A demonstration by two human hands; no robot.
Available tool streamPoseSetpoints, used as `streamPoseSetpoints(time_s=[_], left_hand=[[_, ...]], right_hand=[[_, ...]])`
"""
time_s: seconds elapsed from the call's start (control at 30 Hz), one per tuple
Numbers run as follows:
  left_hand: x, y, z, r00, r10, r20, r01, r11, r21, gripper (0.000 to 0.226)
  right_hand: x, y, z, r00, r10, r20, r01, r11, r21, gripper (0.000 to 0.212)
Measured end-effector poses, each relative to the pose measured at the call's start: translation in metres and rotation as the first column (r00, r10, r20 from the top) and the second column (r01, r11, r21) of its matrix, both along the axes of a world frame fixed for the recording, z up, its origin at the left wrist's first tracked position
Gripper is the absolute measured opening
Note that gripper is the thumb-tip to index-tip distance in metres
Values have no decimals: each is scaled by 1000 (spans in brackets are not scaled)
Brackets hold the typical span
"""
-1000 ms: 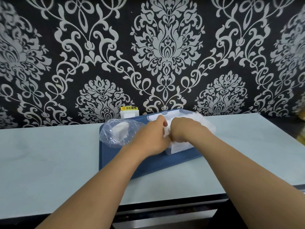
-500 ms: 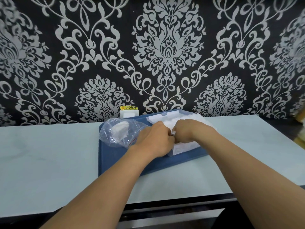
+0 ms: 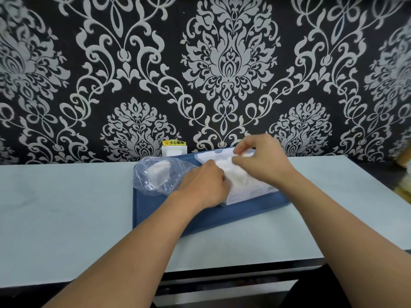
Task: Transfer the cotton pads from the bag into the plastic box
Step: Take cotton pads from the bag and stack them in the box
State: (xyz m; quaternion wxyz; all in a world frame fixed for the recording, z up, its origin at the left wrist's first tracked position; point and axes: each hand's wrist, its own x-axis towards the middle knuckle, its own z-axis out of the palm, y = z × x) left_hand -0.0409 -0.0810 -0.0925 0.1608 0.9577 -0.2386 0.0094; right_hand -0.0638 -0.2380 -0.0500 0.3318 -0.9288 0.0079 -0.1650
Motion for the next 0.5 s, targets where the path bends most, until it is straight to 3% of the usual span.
streamPoseSetpoints(time_s=[0.07, 0.13, 0.23, 0.37, 0.5], left_hand=[[0, 0, 0, 1000, 8, -27, -8, 1000, -14, 29], [1, 0, 0, 998, 20, -54, -22, 999, -27, 28], [3, -1, 0, 997, 41, -72, -43, 999, -32, 33], [4, 1, -1, 999, 20, -44, -21, 999, -26, 24], [6, 3, -5, 999, 11, -43, -11, 1000, 14, 29]], right_hand=[[-5, 2, 10, 992, 126, 4, -126, 992, 8, 27], [-5, 9, 10, 952, 245, -186, -269, 955, -121, 44], [2, 17, 6, 837, 265, -479, -398, 896, -198, 55], [4, 35, 10, 721, 109, -684, -511, 751, -419, 31], [4, 39, 5, 694, -111, -712, -496, 643, -584, 17]])
